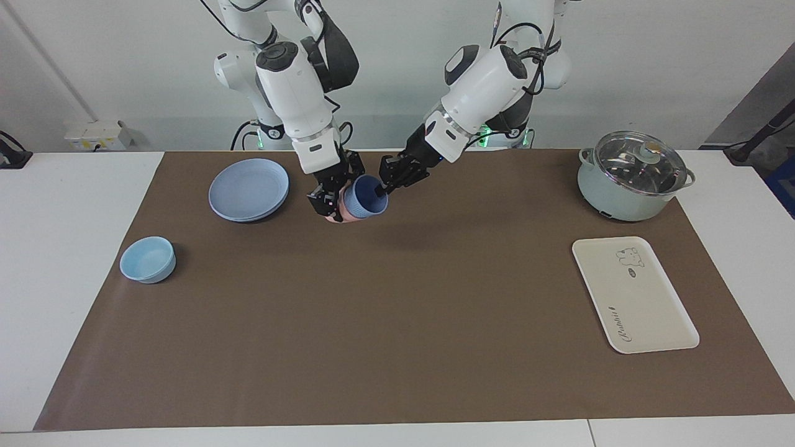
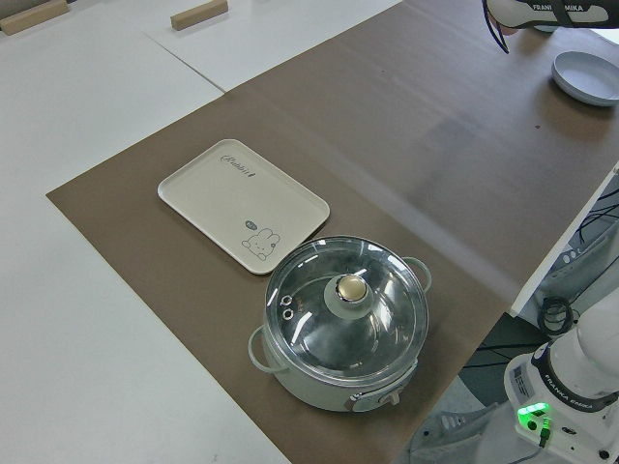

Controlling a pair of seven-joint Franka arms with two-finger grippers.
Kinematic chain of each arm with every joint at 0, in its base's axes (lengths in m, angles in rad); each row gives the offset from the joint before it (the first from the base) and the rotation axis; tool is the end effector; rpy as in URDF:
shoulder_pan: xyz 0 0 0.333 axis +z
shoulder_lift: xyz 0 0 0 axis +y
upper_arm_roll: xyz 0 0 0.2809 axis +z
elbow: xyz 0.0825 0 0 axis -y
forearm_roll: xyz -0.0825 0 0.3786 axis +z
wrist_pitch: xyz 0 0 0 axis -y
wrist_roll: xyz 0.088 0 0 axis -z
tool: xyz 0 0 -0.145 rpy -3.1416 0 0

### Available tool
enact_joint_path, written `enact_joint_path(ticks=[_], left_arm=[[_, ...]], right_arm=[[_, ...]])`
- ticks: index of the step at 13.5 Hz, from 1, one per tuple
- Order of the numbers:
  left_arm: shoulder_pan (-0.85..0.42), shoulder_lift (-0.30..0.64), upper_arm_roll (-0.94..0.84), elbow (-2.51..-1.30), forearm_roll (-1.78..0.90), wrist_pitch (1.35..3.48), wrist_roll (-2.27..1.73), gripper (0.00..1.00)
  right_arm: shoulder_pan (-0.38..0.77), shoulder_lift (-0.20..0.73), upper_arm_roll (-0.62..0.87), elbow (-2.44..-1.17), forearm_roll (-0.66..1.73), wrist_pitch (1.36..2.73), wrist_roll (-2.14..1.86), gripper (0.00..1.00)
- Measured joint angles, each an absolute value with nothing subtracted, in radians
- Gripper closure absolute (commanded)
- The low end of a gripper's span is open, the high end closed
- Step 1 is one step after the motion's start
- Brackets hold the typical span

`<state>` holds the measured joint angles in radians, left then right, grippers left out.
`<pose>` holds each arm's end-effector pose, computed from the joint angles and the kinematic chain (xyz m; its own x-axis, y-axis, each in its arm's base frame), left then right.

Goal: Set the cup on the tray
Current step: 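Bring the cups to center while the left gripper reaches the blue cup, then grasp the blue cup with the left gripper and pull it out, then carry the blue cup to the tray while the right gripper returns the pink cup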

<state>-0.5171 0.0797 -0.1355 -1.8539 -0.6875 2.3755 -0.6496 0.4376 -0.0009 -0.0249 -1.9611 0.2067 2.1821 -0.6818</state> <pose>0.4891 -0.4013 0.4644 0.9309 0.3335 -0.1487 0.3473 -0.6829 0.6427 0.5276 0.2463 0.4258 0.5248 0.8032 0.2818 0.8396 -0.5430 -0.0159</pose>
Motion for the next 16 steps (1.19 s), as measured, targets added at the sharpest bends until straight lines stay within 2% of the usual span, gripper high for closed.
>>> enact_joint_path(ticks=[4, 8, 10, 16], left_arm=[[-0.443, 0.082, -0.126, -1.779, -0.681, 2.277, -0.649, 1.00], [-0.277, 0.085, -0.117, -1.670, -0.450, 2.106, -0.639, 1.00], [-0.199, 0.084, -0.115, -1.654, -0.330, 2.071, -0.583, 1.00], [0.147, 0.082, -0.107, -1.698, -0.287, 2.043, -0.003, 1.00]], right_arm=[[0.434, 0.004, -0.027, -1.958, 0.207, 2.205, -0.681, 1.00], [0.399, 0.003, -0.034, -1.955, 0.207, 2.204, -0.681, 1.00], [0.333, -0.003, -0.037, -1.951, 0.226, 2.204, -0.685, 1.00], [0.092, 0.017, -0.047, -1.961, 0.669, 2.302, -1.047, 1.00]])
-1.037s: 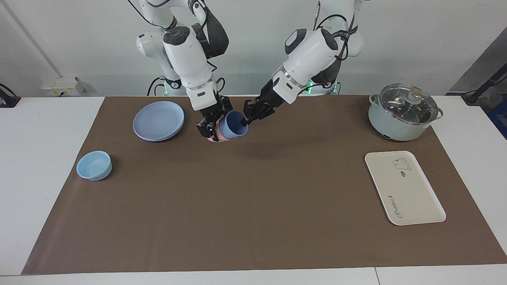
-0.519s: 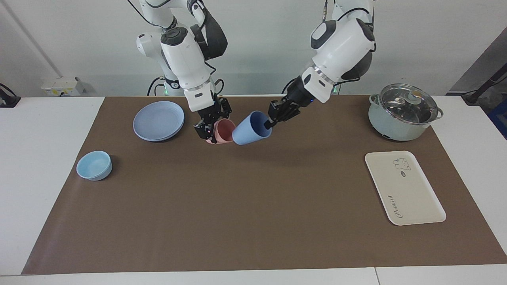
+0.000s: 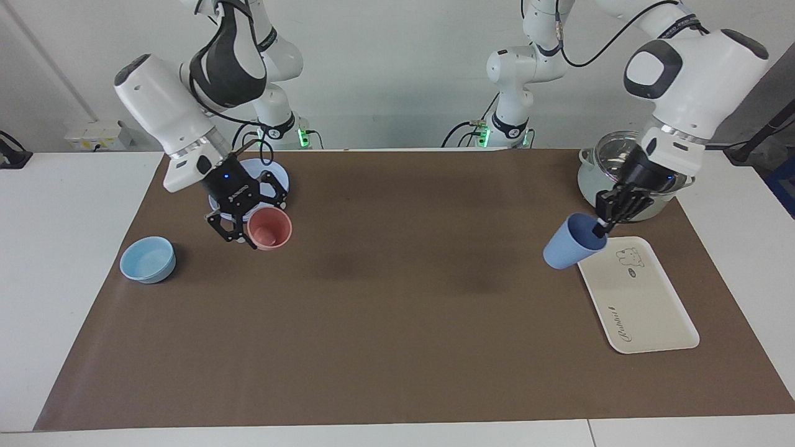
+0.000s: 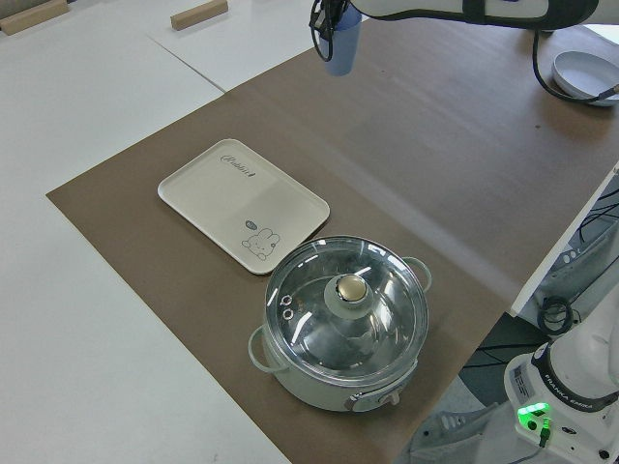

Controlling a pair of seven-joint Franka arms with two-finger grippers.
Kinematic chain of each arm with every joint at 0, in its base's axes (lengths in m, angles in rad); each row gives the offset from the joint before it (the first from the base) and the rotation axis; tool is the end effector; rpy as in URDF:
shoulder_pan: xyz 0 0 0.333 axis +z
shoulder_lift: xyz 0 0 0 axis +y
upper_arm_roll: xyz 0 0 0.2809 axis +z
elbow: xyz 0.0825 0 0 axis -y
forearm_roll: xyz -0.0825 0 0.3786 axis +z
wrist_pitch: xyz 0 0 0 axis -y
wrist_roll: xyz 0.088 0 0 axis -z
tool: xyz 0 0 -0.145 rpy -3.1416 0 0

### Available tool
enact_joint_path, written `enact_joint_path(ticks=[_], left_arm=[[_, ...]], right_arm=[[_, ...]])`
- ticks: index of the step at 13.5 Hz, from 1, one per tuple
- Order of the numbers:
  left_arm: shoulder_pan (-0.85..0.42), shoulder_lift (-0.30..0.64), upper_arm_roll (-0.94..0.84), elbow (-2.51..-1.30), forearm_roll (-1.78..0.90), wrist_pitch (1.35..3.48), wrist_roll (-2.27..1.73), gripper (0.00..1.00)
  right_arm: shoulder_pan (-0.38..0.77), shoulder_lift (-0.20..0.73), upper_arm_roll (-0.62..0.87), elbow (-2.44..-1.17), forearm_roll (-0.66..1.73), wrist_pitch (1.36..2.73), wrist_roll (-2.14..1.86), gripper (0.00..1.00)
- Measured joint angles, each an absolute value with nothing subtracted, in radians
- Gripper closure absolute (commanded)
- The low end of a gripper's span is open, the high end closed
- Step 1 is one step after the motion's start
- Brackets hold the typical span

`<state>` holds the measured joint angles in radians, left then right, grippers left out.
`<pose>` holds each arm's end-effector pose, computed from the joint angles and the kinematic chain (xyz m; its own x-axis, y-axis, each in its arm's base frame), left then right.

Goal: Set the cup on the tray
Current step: 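Carry the blue cup to the tray while the right gripper returns the pink cup, then lower the blue cup onto the tray while the right gripper sets down the pink cup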

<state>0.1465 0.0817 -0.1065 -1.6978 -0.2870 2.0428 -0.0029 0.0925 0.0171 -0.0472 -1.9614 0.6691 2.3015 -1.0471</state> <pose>0.6165 0.0010 0.4955 0.9552 0.1723 0.2406 0.0998 -0.9530 0.2860 0.5992 0.0578 0.4382 0.6366 0.5021 0.5854 0.6821 -0.7207 -0.1237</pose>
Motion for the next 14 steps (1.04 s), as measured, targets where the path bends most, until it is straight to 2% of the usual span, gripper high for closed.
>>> enact_joint_path(ticks=[3, 5, 9, 14], left_arm=[[0.295, 0.064, -0.105, -1.778, -0.287, 2.076, 0.262, 1.00], [0.346, 0.060, -0.105, -1.850, -0.287, 2.153, 0.325, 1.00], [0.366, 0.081, -0.107, -1.968, -0.287, 2.341, 0.361, 1.00], [0.374, 0.161, -0.108, -2.001, -0.287, 2.506, 0.371, 1.00]], right_arm=[[0.045, 0.097, -0.047, -1.979, 0.991, 2.360, -1.314, 1.00], [-0.010, 0.137, -0.048, -1.998, 1.135, 2.358, -1.447, 1.00], [-0.112, 0.163, -0.048, -2.036, 1.224, 2.309, -1.662, 1.00], [-0.162, 0.213, -0.047, -2.095, 1.351, 2.302, -1.933, 1.00]])
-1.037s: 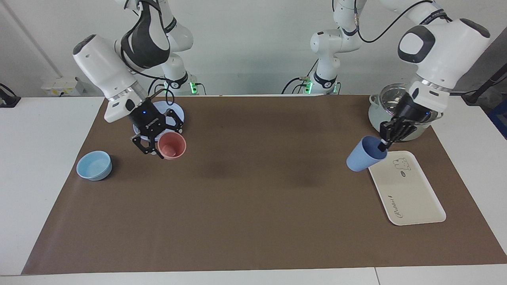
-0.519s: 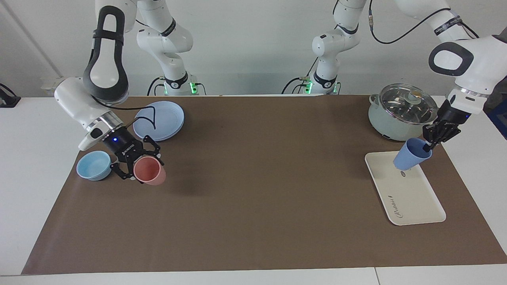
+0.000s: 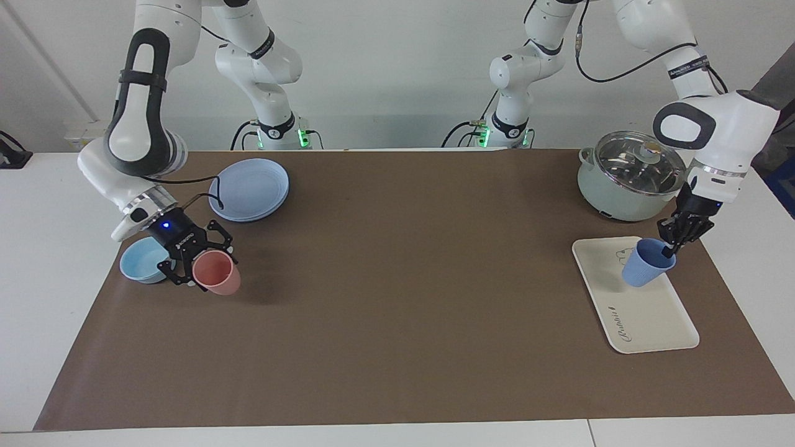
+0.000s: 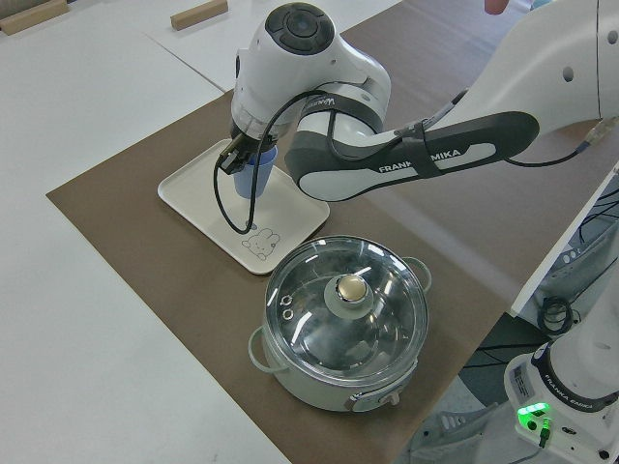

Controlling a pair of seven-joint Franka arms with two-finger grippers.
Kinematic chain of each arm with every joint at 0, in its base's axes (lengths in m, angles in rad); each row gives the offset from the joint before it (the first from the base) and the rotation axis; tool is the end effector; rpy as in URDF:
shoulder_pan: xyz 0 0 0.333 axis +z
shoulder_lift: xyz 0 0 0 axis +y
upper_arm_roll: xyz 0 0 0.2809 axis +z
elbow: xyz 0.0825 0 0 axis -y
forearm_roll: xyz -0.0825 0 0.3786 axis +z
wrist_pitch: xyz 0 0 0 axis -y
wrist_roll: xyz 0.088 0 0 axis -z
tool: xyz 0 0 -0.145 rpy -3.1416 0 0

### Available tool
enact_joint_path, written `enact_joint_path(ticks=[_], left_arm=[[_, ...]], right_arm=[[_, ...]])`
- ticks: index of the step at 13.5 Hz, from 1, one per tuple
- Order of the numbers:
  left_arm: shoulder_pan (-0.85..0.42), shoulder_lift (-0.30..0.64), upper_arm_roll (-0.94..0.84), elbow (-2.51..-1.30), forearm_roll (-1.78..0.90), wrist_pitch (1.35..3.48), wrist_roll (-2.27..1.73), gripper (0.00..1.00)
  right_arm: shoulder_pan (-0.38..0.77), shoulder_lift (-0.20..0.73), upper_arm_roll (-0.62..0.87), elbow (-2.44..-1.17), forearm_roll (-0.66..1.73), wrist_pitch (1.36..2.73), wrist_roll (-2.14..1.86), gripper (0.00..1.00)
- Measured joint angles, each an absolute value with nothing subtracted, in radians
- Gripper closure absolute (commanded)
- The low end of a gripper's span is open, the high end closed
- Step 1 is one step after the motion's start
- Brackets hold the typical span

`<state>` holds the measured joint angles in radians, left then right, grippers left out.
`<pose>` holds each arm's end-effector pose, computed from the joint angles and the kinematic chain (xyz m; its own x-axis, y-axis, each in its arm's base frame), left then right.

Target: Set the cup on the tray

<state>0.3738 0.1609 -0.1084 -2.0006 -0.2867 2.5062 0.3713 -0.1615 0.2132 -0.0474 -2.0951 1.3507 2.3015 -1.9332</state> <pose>0.5981 0.1593 0.3491 0.9185 0.1169 0.3778 0.0754 -0.9896 0.1229 0.5858 -0.0750 0.2791 0.4665 0.3546 0.8104 0.7117 -0.6945 -0.1058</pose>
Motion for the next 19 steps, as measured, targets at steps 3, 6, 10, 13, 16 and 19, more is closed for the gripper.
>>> enact_joint_path(ticks=[3, 6, 10, 13, 16, 19], left_arm=[[0.374, 0.197, -0.109, -2.001, -0.287, 2.534, 0.371, 1.00], [0.374, 0.215, -0.109, -2.001, -0.287, 2.564, 0.371, 0.93], [0.374, 0.216, -0.109, -1.987, -0.287, 2.569, 0.368, 0.56], [0.374, 0.216, -0.109, -1.972, -0.287, 2.568, 0.358, 0.01], [0.374, 0.217, -0.112, -1.932, -0.288, 2.520, 0.330, 0.00], [0.375, 0.215, -0.113, -1.779, -0.288, 2.232, 0.265, 0.00]], right_arm=[[-0.199, 0.262, -0.047, -2.099, 1.381, 2.258, -2.050, 1.00], [-0.249, 0.314, -0.048, -2.100, 1.441, 2.186, -2.192, 1.00], [-0.237, 0.323, -0.036, -2.092, 1.488, 2.182, -2.204, 1.00], [-0.226, 0.323, -0.035, -2.091, 1.493, 2.184, -2.204, 0.86], [-0.222, 0.323, -0.035, -2.091, 1.493, 2.193, -2.204, 0.00], [-0.219, 0.323, -0.035, -2.091, 1.493, 2.195, -2.204, 0.00]])
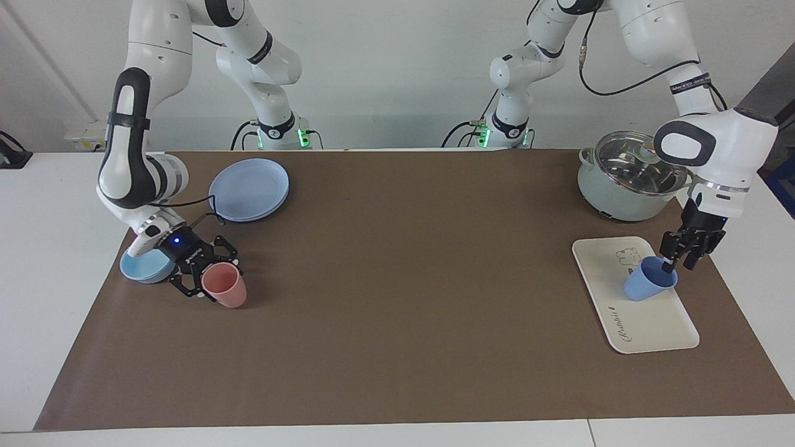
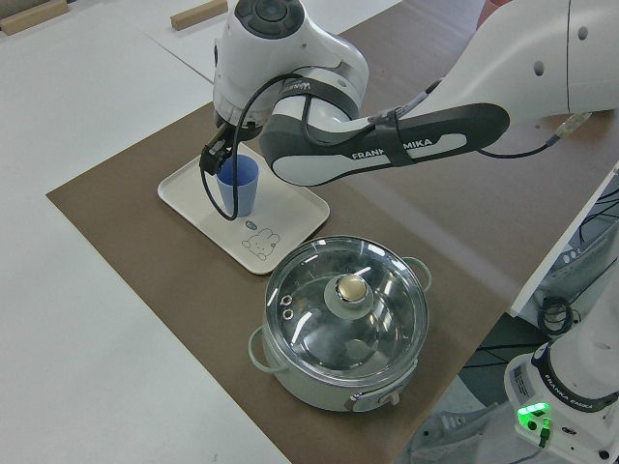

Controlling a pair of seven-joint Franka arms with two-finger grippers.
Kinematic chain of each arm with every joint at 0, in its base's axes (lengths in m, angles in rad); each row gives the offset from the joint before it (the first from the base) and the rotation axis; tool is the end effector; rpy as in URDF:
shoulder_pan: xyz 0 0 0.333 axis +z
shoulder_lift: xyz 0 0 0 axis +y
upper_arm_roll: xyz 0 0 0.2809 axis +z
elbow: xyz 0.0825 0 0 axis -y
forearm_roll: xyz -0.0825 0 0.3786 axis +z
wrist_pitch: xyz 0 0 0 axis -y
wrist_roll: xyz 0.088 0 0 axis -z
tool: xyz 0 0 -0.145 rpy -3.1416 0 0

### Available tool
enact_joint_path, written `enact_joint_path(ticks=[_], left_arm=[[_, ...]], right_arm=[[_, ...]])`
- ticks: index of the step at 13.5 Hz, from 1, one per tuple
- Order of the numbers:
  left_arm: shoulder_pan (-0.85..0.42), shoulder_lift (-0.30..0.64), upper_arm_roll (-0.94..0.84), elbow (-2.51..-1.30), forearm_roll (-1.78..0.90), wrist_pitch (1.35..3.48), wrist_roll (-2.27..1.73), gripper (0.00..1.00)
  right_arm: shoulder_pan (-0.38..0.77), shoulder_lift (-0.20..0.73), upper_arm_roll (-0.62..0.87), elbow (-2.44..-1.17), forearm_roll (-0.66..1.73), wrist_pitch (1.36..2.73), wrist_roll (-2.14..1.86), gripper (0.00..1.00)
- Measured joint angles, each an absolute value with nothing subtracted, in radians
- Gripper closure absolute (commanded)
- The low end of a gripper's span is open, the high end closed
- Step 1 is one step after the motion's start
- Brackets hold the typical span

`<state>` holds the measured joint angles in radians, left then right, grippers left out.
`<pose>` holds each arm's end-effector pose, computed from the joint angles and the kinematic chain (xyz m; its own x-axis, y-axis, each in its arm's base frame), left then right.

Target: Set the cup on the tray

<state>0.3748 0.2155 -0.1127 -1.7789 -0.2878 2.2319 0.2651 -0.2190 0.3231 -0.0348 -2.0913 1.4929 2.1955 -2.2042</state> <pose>0.6221 0.1523 0.3926 0.9448 0.1769 0.2758 0.1180 -0.9690 0.2172 0.5785 -0.0821 0.2245 0.3567 0.3393 0.8704 0.7685 -0.6364 -0.0669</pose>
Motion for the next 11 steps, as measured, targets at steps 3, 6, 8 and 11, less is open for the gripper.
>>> enact_joint_path(ticks=[3, 6, 8, 11], left_arm=[[0.374, 0.212, -0.116, -1.585, -0.287, 1.912, 0.184, 0.00], [0.340, 0.205, -0.137, -1.468, -0.198, 1.685, 0.127, 0.00], [0.249, 0.190, -0.144, -1.428, -0.083, 1.561, 0.110, 0.00], [0.118, 0.160, -0.150, -1.415, -0.002, 1.500, 0.078, 0.00]], right_arm=[[-0.217, 0.322, -0.035, -2.090, 1.493, 2.195, -2.204, 0.00], [-0.217, 0.295, -0.035, -2.086, 1.495, 2.195, -2.183, 0.00], [-0.217, 0.253, -0.035, -2.094, 1.494, 2.195, -2.116, 0.00], [-0.217, 0.183, -0.036, -2.109, 1.429, 2.195, -1.963, 0.00]])
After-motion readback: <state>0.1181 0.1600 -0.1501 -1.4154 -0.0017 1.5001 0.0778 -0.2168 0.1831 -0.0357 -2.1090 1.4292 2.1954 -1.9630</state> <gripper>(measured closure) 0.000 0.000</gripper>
